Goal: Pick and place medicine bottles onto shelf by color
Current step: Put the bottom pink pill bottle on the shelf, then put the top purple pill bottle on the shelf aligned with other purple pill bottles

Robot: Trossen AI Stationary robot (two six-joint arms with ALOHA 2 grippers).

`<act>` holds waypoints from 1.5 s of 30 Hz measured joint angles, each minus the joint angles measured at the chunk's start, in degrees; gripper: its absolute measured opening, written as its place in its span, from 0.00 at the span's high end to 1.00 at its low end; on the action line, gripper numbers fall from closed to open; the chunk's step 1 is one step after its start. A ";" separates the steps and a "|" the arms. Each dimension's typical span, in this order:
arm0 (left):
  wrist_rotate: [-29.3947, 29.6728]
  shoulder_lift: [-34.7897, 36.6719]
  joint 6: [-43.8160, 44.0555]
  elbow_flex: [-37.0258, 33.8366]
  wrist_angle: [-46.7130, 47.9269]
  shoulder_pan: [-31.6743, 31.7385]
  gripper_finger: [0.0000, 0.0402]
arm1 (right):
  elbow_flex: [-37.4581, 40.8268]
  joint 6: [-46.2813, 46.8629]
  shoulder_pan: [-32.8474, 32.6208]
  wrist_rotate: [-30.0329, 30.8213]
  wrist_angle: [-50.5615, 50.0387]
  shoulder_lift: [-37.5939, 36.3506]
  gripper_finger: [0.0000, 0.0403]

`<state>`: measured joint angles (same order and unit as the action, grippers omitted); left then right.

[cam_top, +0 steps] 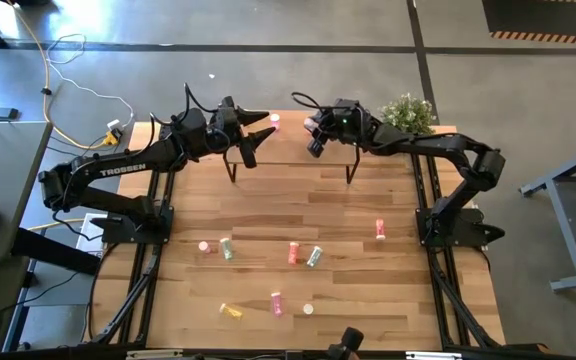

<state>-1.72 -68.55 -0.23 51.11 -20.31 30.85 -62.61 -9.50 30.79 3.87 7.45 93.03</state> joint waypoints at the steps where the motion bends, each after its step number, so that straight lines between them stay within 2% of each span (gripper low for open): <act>1: 0.00 0.00 0.00 0.00 0.01 0.00 0.47 | 0.00 0.00 0.00 0.00 0.01 0.00 0.74; 9: 0.00 0.00 0.00 0.00 0.00 0.00 0.47 | 0.00 0.20 0.09 0.01 -0.56 0.00 0.73; 26: 0.00 0.00 0.00 0.00 0.00 0.00 0.47 | 0.00 0.64 0.09 0.04 0.62 0.09 0.57; 45: 0.01 0.00 0.00 0.00 0.02 0.00 0.47 | 0.00 2.21 0.13 1.74 1.52 -2.90 0.57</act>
<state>-1.71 -68.55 -0.23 51.11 -20.29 30.85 -62.61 -7.29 30.92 5.61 8.97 90.14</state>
